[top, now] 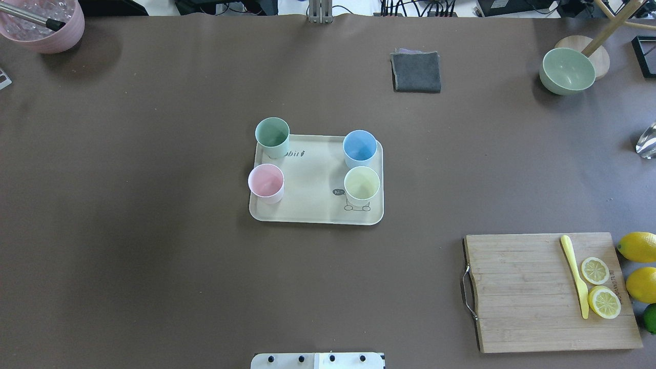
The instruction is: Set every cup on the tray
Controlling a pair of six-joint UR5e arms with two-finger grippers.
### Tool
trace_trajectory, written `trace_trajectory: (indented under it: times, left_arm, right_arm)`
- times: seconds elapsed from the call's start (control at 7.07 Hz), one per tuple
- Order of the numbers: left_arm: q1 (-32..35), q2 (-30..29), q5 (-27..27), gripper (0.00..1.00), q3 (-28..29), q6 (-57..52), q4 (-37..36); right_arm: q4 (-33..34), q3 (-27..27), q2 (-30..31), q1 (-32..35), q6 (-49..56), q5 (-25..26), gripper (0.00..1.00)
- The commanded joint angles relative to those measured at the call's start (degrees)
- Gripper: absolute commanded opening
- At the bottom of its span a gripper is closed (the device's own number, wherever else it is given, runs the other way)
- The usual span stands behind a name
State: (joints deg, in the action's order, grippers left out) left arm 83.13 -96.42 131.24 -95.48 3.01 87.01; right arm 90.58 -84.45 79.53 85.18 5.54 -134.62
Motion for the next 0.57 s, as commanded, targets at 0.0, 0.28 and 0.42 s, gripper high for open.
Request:
trace_trajectory:
  times: [0.0,0.28,0.42]
  left_arm:
    - [0.2,1.1,0.0,0.98,-0.1,0.2,0.1]
    - [0.2,1.1,-0.1,0.98,0.0,0.2,0.0]
    - [0.2,1.1,-0.3,0.98,-0.1,0.2,0.0]
  right_arm:
    - [0.0,-0.5,0.5,0.8,0.0,-0.1,1.00]
    - [0.0,-0.5,0.4,0.8,0.0,-0.2,1.00]
    - [0.0,-0.5,0.4,0.7,0.0,-0.2,1.00]
